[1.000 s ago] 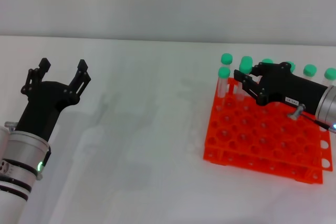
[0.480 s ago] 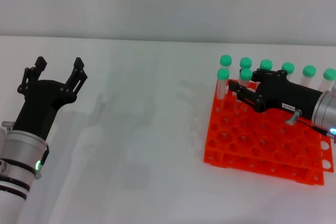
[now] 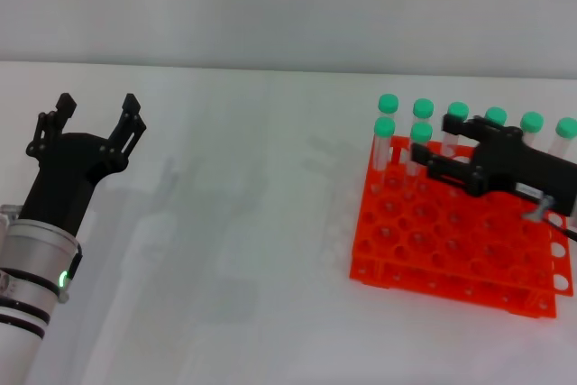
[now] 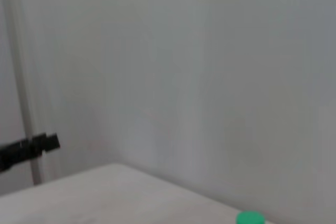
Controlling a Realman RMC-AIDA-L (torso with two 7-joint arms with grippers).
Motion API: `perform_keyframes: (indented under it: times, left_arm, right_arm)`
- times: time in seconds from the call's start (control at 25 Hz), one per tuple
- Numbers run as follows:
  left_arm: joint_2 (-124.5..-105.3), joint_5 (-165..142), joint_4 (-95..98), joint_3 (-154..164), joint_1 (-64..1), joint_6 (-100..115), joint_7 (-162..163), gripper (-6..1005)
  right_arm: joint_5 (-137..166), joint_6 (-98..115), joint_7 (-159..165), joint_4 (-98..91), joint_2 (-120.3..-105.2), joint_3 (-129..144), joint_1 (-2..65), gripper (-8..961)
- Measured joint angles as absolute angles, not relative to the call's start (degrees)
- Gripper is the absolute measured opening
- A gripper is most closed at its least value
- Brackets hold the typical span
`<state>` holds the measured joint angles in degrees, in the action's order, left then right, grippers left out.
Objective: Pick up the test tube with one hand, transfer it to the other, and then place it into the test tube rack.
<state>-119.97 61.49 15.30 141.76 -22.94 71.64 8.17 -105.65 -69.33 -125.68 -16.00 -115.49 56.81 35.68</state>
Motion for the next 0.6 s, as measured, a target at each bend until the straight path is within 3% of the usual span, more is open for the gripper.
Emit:
perform_keyframes:
  times: [0.16, 0.6]
  left_arm:
    - [-119.97, 61.55, 15.29, 141.76, -23.17, 71.64, 8.18, 876]
    - [-120.04, 61.76, 15.39, 141.77, -23.99, 74.57, 9.17, 875]
  right_arm:
    - [-105.44, -73.93, -120.11, -21.63, -115.07, 56.84, 30.34, 728]
    - [-109.34, -77.31, -128.39, -20.25, -115.17, 28.44, 20.23, 728]
